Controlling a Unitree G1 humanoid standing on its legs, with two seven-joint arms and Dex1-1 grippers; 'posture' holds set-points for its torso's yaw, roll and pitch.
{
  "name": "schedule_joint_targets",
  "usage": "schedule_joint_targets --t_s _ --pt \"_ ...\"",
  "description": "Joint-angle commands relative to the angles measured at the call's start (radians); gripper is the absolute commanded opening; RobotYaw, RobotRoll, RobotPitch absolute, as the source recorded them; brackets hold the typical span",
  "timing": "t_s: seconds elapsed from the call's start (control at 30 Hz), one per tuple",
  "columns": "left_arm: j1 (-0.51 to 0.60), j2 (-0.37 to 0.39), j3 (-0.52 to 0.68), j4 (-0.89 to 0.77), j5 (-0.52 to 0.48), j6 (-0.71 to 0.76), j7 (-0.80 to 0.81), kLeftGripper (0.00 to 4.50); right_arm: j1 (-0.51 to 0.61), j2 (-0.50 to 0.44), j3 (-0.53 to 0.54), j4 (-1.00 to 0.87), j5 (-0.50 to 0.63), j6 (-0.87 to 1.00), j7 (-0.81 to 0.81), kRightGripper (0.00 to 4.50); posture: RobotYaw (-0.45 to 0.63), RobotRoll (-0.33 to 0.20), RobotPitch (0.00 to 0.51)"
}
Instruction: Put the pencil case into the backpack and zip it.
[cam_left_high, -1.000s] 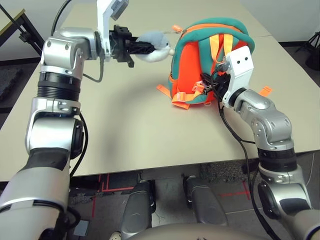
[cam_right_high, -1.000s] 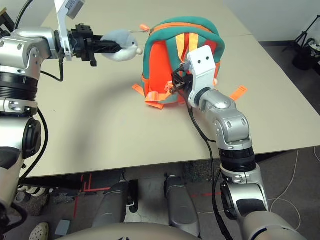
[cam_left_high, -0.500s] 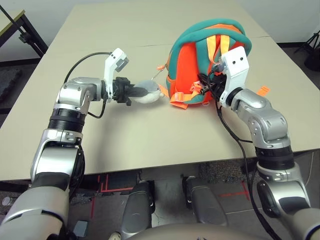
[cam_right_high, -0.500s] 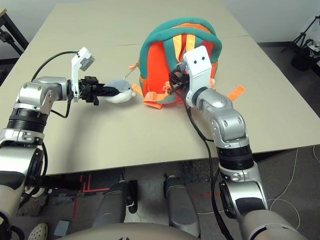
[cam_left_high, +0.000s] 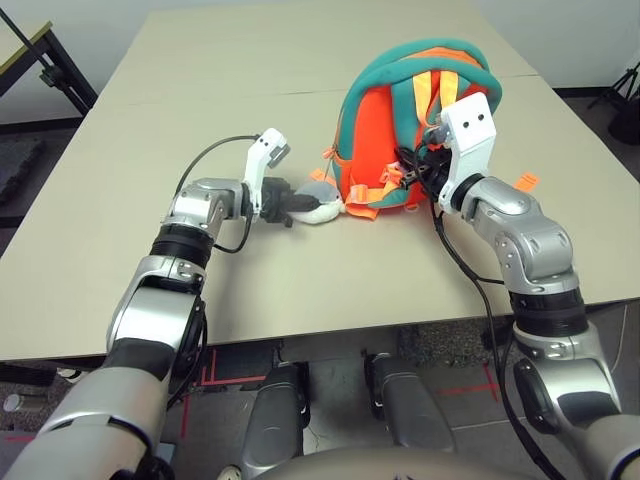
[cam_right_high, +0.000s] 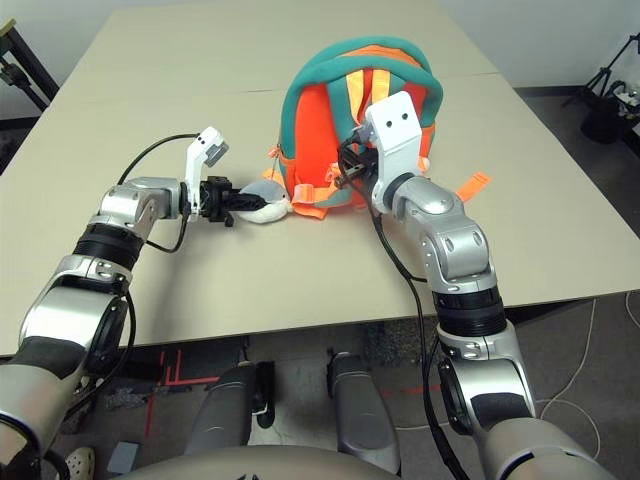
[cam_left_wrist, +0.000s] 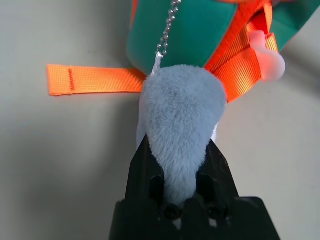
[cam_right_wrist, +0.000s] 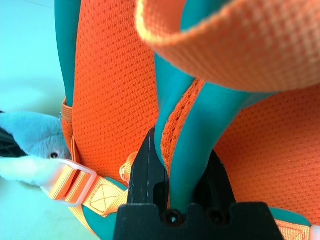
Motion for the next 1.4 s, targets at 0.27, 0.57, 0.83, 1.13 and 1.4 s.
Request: schedule_joint_targets --t_s 0.27,0.57,0.83,1.13,1.4 --pt "0.045 0.095 0.022 -0.288 -0.062 0.184 -0.058 3.9 -0.002 -0.022 -0.013 -0.037 0.109 0.157 0.097 2.79 -0.13 0.0 0.146" --pt "0.097 0.158 0.033 -0.452 -0.101 0.28 -0.046 4.5 -0.037 -0.153 -0.076 -0.075 0.227 0.296 0.194 4.48 -0.13 0.0 0.15" --pt "0.119 0.185 0.04 -0.468 -0.108 0.28 -0.034 4.5 -0.04 -0.288 -0.116 -0.085 0.272 0.343 0.245 4.48 -0.13 0.0 0.149" --pt "0.149 0.206 0.062 -0.508 -0.135 0.306 -0.01 4.5 0.039 -0.359 -0.246 -0.085 0.323 0.388 0.238 4.48 -0.14 0.0 0.147" --pt "0.205 0.25 0.118 -0.557 -0.178 0.346 0.029 4.5 0.115 -0.409 -0.36 -0.07 0.356 0.392 0.229 4.48 -0.15 0.0 0.147"
